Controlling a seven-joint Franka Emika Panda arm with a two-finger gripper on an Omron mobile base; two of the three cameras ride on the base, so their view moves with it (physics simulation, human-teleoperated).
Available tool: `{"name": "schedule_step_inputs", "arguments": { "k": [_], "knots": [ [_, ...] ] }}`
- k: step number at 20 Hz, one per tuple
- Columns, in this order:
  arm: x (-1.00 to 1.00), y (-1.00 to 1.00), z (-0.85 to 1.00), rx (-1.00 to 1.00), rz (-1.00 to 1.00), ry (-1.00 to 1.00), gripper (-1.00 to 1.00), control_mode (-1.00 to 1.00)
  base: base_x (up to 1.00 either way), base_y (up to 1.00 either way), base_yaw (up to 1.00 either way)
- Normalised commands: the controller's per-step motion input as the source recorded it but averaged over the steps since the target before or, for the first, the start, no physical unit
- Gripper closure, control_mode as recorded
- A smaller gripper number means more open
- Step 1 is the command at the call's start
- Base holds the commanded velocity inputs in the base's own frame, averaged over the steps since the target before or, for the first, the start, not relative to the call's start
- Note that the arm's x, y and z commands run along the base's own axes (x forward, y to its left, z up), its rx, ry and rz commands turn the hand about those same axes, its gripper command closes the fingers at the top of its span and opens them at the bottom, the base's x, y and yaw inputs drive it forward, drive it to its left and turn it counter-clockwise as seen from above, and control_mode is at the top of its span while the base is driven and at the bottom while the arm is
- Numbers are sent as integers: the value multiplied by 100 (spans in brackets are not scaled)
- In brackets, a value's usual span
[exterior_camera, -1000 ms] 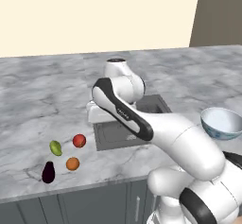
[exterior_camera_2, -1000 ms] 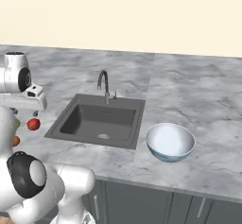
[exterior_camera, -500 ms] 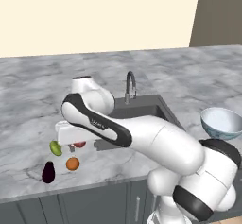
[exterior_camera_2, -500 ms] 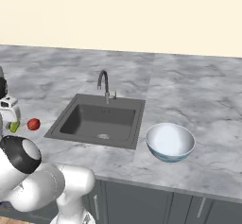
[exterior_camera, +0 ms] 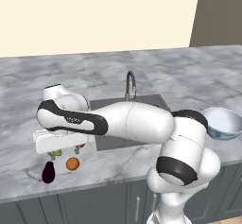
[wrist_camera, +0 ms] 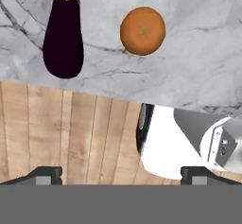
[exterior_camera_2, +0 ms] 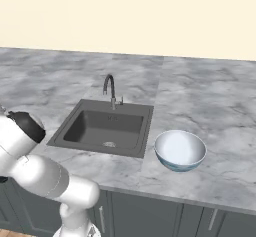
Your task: There is a mixed pile of frozen fruits and vegetables on the counter. Locate all the frozen vegetables and place the items in a bowl on the counter. Take all the frozen fruits and defrost them in a running sink.
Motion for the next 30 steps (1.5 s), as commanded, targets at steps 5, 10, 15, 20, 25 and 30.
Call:
{"name": "schedule_step_inputs", "arguments": {
  "k": [5,10,15,20,25,30],
  "knots": [
    [26,48,-41,-7,-16,-10,-100,-100,0,0,0],
    [14,43,-40,-3,-10,-8,-100,-100,0,0,0],
    [43,2,-44,-5,8,-6,-100,-100,0,0,0],
    [28,44,-27,0,0,-2,-100,-100,0,0,0],
    [16,39,-12,-1,0,0,-100,-100,0,0,0],
    [-14,-10,-56,-2,1,5,-100,-100,0,0,0]
  ]
}}
